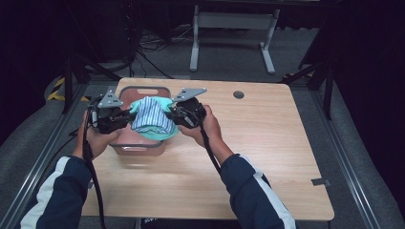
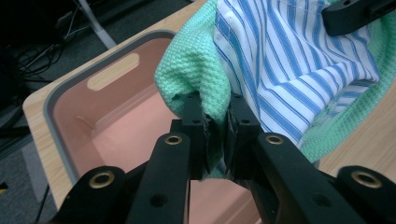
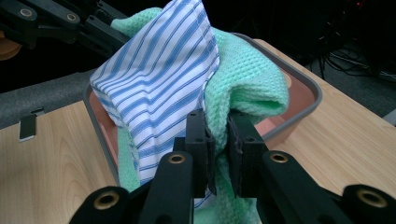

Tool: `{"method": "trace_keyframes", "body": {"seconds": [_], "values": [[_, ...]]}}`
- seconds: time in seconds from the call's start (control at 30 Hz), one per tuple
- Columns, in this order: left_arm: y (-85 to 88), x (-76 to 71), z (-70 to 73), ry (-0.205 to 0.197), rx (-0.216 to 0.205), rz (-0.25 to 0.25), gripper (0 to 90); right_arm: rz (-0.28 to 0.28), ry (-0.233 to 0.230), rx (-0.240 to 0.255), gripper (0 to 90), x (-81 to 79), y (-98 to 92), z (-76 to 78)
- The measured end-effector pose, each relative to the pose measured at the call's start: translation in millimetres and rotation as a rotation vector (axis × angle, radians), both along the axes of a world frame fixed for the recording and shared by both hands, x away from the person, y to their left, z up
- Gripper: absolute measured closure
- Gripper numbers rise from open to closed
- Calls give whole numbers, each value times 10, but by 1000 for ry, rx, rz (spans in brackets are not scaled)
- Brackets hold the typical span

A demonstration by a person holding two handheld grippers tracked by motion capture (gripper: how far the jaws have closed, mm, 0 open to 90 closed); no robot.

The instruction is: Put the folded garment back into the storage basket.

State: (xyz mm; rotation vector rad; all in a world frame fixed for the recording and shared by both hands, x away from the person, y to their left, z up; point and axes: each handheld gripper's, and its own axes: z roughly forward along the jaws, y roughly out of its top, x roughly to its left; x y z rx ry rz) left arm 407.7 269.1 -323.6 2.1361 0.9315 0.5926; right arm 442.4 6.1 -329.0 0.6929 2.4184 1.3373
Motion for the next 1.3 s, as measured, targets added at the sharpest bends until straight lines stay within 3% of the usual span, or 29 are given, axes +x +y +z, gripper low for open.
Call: {"method": "trace_keyframes", "body": {"seconds": [0.53,0.77,1.3], "values": [[315,72,-68,15,49,78,804,52,23,-23,795,126,418,-92],[417,123,-146,24,46,104,804,70,19,-33,794,165,558,-161],[403,258,-340,52,74,136,802,68,54,-58,793,308,670,-314]]}}
